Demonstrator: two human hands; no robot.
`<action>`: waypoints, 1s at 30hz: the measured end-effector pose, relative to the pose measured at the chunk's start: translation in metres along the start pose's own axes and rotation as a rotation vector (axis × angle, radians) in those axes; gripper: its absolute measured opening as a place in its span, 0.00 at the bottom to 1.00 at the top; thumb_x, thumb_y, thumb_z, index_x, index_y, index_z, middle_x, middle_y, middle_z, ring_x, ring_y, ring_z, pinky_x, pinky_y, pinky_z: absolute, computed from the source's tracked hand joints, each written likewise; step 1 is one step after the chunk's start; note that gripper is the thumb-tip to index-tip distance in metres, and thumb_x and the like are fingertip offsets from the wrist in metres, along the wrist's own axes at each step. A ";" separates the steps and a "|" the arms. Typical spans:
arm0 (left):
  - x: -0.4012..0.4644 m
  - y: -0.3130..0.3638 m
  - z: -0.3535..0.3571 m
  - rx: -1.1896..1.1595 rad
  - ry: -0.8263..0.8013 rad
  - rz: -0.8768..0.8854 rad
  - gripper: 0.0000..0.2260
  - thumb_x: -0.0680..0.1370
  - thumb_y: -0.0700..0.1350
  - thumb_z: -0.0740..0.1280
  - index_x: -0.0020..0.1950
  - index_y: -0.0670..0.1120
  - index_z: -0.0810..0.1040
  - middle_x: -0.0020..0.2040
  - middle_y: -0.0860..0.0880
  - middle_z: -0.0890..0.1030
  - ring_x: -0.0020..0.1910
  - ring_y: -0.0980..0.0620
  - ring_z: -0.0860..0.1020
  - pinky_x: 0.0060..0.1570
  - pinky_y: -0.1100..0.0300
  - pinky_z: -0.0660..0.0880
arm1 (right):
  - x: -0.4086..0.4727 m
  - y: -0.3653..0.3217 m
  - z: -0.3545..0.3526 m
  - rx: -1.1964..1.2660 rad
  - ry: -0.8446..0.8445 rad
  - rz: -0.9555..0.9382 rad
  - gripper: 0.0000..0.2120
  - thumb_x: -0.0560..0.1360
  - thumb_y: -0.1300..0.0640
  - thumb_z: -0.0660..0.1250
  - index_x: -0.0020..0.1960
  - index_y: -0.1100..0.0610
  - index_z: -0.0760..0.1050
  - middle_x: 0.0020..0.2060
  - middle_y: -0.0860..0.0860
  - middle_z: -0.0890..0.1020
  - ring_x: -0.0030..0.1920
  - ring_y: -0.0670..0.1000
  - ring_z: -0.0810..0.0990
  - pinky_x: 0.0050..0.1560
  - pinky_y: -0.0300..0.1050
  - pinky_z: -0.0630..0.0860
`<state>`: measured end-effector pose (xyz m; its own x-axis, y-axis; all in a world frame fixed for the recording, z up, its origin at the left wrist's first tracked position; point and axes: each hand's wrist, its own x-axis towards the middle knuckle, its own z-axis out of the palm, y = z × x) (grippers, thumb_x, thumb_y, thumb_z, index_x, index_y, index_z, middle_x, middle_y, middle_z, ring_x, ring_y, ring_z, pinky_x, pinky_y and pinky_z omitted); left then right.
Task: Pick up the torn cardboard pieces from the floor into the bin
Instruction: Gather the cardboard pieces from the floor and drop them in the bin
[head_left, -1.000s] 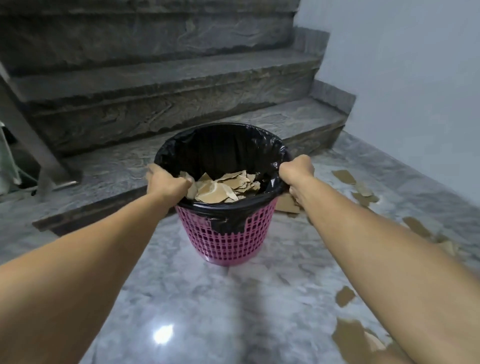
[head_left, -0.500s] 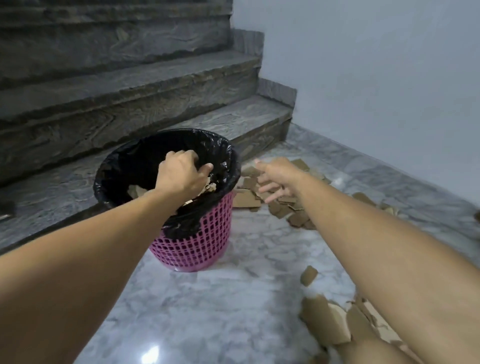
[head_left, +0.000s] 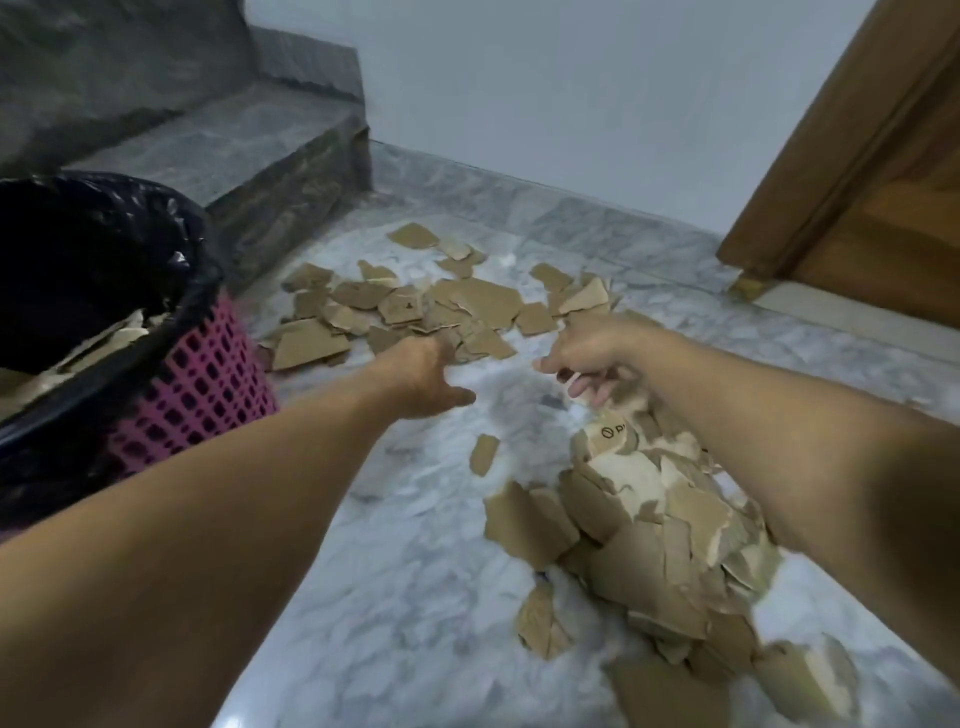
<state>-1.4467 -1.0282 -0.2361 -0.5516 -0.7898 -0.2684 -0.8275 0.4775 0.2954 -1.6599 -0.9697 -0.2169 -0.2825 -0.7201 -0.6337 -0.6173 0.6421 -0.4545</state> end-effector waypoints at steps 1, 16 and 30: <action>0.005 0.006 0.018 -0.022 -0.070 0.001 0.31 0.71 0.60 0.72 0.68 0.45 0.71 0.64 0.45 0.76 0.61 0.44 0.75 0.58 0.52 0.74 | 0.002 0.021 0.000 -0.011 0.011 0.038 0.18 0.77 0.48 0.69 0.59 0.60 0.73 0.45 0.53 0.77 0.37 0.51 0.78 0.43 0.54 0.83; -0.008 0.094 0.172 -0.164 -0.282 -0.347 0.55 0.64 0.72 0.70 0.78 0.40 0.52 0.78 0.38 0.52 0.77 0.38 0.51 0.73 0.45 0.57 | -0.073 0.246 0.054 -0.070 0.179 0.480 0.31 0.77 0.41 0.66 0.75 0.54 0.64 0.73 0.56 0.68 0.70 0.60 0.69 0.66 0.53 0.72; -0.018 0.142 0.203 -0.178 -0.251 -0.303 0.41 0.57 0.65 0.75 0.63 0.47 0.67 0.57 0.44 0.65 0.61 0.41 0.64 0.49 0.55 0.65 | -0.040 0.278 0.078 0.676 0.110 0.539 0.40 0.60 0.39 0.81 0.65 0.55 0.73 0.64 0.49 0.75 0.64 0.59 0.75 0.61 0.56 0.73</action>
<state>-1.5754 -0.8682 -0.3759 -0.3136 -0.7553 -0.5755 -0.9369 0.1473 0.3172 -1.7632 -0.7417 -0.3665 -0.5014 -0.2716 -0.8214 0.1797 0.8960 -0.4060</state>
